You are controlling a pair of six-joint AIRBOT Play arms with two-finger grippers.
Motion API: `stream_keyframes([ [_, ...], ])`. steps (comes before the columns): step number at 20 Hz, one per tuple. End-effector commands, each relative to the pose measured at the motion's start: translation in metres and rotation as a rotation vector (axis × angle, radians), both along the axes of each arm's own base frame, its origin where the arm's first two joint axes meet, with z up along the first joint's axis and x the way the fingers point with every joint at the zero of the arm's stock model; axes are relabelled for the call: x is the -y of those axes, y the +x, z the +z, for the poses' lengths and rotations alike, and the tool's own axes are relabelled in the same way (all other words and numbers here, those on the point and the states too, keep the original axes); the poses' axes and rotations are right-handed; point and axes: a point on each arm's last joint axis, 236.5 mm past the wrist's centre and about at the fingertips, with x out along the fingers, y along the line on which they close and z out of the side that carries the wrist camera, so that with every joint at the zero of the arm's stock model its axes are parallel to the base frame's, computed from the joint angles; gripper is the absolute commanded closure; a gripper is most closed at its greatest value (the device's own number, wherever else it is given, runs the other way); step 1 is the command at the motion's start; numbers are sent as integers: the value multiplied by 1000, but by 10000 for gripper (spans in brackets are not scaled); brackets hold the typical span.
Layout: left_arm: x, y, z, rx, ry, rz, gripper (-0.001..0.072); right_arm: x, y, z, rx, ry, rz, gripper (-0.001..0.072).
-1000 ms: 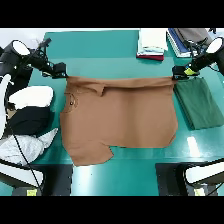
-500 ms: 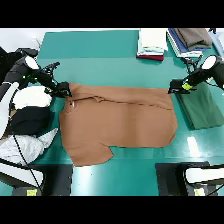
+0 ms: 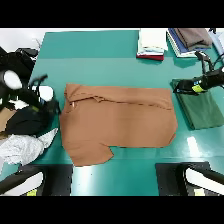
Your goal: Fold the shirts.
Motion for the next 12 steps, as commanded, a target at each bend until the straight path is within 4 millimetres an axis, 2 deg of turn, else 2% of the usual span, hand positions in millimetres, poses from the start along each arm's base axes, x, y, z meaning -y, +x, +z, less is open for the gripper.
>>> stream_keyframes([
  [1,8,-85,-38,-82,-33,69,227,-3,-19,10,61,-3,-11,260],
  [3,22,-119,-57,-142,-90,91,227,-3,-23,11,86,-7,-19,260],
  [6,36,-141,-76,-190,-152,123,227,-4,-26,20,115,-11,-19,260],
  [9,44,-140,-88,-179,-191,165,227,-4,-27,28,138,-15,-19,262],
  [12,60,-130,-87,-141,-275,208,227,-4,-28,37,167,-19,-22,262],
])
